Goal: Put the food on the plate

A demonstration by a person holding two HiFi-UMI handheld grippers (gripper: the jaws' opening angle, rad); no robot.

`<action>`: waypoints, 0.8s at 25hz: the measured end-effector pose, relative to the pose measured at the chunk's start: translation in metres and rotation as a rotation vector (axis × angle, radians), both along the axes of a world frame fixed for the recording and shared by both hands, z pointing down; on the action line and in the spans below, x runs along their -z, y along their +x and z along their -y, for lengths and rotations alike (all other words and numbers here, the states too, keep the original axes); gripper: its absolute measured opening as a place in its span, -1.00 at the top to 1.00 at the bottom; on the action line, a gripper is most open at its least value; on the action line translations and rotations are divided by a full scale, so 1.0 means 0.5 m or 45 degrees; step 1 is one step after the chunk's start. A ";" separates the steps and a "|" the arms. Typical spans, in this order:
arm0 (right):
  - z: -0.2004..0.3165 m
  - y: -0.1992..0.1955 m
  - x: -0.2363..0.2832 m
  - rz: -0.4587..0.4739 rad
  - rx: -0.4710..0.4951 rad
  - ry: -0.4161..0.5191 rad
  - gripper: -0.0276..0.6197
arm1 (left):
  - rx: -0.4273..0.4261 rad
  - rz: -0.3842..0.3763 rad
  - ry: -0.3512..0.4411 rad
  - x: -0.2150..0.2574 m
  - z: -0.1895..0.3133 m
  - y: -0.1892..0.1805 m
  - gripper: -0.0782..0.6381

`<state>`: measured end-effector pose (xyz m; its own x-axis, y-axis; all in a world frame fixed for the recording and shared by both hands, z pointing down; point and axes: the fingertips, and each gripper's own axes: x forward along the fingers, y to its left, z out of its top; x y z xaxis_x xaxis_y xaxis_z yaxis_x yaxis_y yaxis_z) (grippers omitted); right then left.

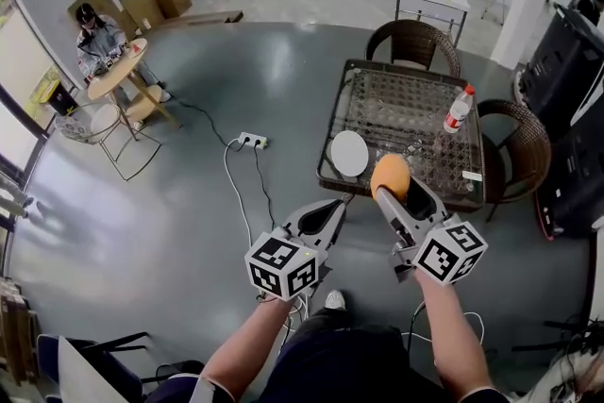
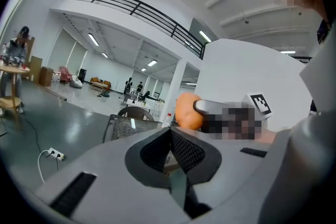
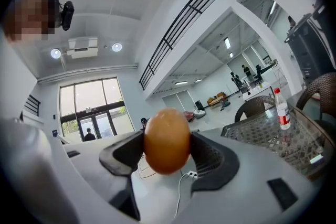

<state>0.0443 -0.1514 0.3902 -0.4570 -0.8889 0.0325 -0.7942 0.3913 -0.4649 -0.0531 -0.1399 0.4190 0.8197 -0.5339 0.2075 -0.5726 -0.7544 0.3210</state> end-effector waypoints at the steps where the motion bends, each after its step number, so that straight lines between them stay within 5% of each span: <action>1: 0.014 -0.002 0.001 -0.011 -0.001 -0.005 0.03 | 0.001 -0.008 -0.006 -0.001 0.014 -0.002 0.76; 20: 0.245 0.001 -0.048 -0.051 0.115 -0.066 0.04 | 0.071 0.001 -0.041 -0.043 0.205 0.002 0.76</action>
<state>0.0448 -0.2738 0.4142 -0.5323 -0.8409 0.0976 -0.7755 0.4380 -0.4548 -0.0522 -0.2424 0.4407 0.7888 -0.5714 0.2263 -0.6135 -0.7107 0.3443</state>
